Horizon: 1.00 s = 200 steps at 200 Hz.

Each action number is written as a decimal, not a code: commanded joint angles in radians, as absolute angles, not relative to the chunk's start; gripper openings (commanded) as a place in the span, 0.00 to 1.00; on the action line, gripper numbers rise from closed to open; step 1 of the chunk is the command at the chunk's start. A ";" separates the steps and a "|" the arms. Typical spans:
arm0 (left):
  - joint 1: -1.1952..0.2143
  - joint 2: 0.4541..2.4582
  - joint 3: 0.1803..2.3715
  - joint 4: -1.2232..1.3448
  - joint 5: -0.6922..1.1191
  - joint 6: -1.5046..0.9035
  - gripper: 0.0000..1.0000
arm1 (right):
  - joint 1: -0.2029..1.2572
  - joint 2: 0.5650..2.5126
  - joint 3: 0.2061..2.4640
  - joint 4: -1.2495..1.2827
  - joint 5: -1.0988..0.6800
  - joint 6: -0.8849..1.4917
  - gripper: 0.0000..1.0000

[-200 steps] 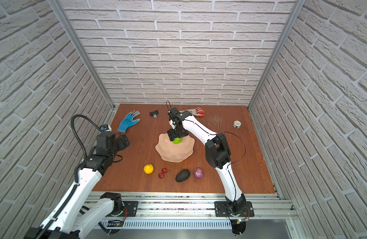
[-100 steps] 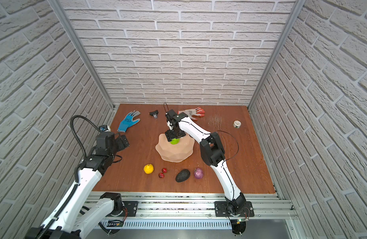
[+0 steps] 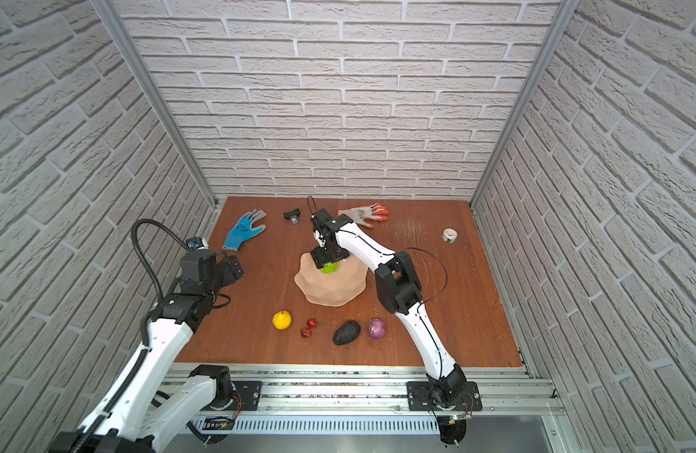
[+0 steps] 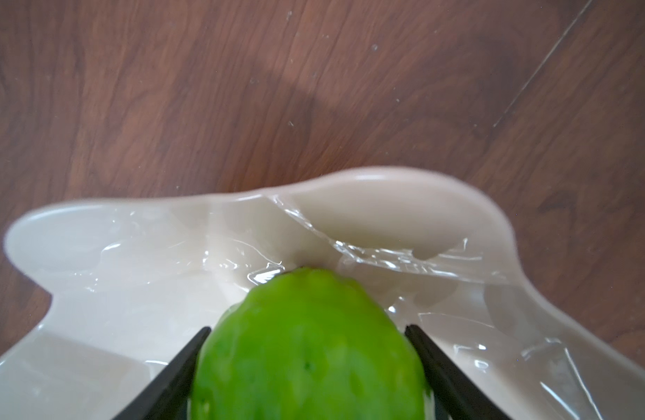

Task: Arrange fruit in a fruit bowl
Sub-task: Place the fruit in the fruit bowl.

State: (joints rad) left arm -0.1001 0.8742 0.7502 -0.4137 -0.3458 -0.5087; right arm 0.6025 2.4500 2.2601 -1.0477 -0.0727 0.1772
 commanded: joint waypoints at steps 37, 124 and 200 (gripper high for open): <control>-0.094 0.882 0.743 -0.391 -0.342 -0.510 0.98 | 0.613 2.474 2.286 -1.051 -0.067 0.166 0.74; -0.094 0.875 0.740 -0.398 -0.340 -0.509 0.98 | 0.630 2.445 2.285 -1.039 -0.036 0.142 0.92; -0.094 0.863 0.743 -0.410 -0.338 -0.514 0.98 | 0.632 2.408 2.286 -1.028 -0.018 0.127 0.92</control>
